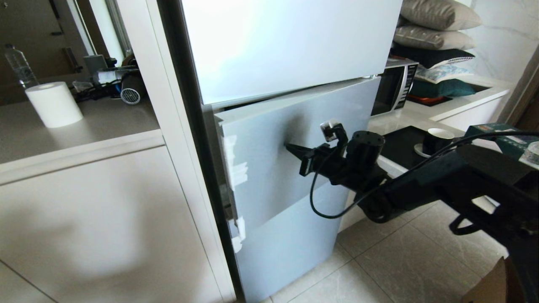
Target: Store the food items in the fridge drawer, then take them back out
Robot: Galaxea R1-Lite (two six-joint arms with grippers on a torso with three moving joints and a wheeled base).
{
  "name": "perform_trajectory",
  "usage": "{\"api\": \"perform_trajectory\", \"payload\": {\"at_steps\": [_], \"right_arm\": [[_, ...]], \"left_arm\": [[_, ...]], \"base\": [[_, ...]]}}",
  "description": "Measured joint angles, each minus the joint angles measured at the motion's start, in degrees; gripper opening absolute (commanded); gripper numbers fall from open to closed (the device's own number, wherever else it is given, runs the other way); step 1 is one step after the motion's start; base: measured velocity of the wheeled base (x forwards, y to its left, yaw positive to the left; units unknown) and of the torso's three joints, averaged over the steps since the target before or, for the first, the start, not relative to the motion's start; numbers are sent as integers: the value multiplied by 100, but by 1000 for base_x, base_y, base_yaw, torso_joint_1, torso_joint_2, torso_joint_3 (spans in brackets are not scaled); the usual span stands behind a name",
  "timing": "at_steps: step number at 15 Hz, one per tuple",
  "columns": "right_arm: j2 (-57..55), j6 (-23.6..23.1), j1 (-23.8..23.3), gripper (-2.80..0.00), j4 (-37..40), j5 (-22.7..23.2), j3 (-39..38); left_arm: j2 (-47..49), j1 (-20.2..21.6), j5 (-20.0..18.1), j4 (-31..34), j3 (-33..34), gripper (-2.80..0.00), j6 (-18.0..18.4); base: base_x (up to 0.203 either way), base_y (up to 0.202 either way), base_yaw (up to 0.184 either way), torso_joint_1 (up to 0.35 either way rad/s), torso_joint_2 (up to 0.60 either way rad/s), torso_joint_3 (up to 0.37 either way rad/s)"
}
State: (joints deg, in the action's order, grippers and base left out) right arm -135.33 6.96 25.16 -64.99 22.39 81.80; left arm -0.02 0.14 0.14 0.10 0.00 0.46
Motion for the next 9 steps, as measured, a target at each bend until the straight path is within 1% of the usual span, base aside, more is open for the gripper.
{"api": "perform_trajectory", "payload": {"at_steps": [2, 3, 4, 5, 6, 8, 9], "right_arm": [[-767, 0, 106, -280, -228, -655, 1040], [-1033, 6, 143, -280, -290, -864, 1312], [-1204, 20, 168, -280, -374, -999, 1409], [-1252, 32, 186, -280, -493, -1075, 1289], [-1194, 62, 197, -280, -614, -1111, 957], [-779, 210, 244, -280, -774, -1151, -29], [-383, 315, 288, -280, -773, -1154, -612]], "left_arm": [[2, 2, 2, 0, 0, -280, -2], [2, -1, 1, 0, 0, -280, -2], [0, 7, 2, 0, 0, -280, -2], [2, 2, 2, 0, 0, -280, -2], [2, 2, 0, 0, 0, -280, -2], [2, 2, 2, 0, 0, -280, -2], [2, 2, 2, 0, 0, -280, -2]], "base": [[0, 0, 0, 0, 0, 0], [0, 0, 0, 0, 0, 0], [0, 0, 0, 0, 0, 0], [0, 0, 0, 0, 0, 0], [0, 0, 0, 0, 0, 0], [0, 0, 0, 0, 0, 0], [0, 0, 0, 0, 0, 0]]}}
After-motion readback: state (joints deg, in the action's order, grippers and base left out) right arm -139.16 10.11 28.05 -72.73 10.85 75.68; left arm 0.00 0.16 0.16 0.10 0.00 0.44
